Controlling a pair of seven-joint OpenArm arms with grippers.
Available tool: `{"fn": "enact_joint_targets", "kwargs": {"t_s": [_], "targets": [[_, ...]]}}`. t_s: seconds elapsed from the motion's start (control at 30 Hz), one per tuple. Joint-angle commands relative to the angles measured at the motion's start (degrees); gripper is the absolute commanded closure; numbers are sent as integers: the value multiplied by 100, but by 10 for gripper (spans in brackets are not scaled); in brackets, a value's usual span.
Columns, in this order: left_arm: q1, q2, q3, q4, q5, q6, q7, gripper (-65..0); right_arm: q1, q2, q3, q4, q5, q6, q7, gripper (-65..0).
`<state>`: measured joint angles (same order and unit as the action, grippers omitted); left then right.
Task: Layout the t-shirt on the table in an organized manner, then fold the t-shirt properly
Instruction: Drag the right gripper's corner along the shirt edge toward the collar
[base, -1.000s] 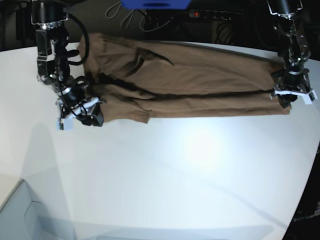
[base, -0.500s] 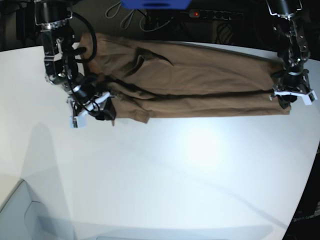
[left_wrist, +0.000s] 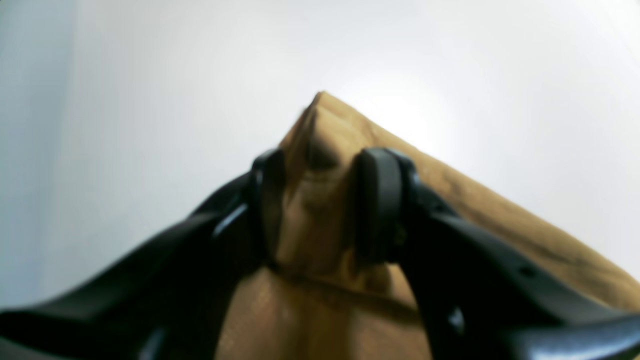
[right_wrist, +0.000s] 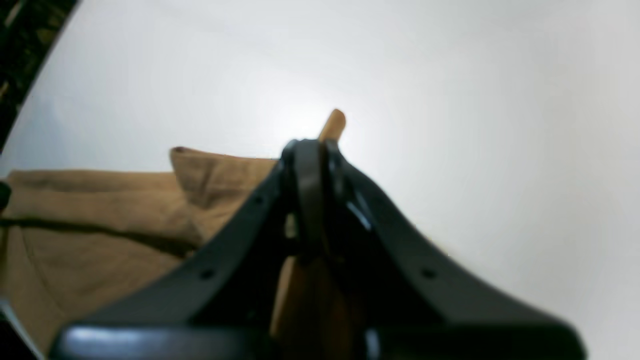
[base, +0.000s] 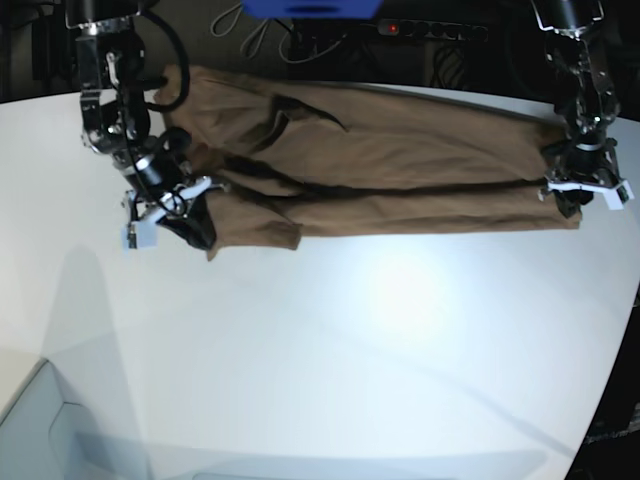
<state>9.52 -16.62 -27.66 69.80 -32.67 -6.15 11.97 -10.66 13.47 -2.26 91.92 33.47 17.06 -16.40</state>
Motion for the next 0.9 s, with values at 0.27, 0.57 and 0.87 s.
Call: {"fn": "enact_joint_targets", "kwargs": {"t_s": [0.27,0.57,0.87], "targets": [[-51,-92,-25,84,-17,-13,-111,-243,-1014,28,28,861,86,83,651,0],[-51,-136,-25,84,-17,-22,-111,-243,-1031,28,134,307,77,83,1047,0],[-7,-127,-16,84,-17,-22,-111,-243,-1163,-112,204,325,86,83,1196,0]]}}
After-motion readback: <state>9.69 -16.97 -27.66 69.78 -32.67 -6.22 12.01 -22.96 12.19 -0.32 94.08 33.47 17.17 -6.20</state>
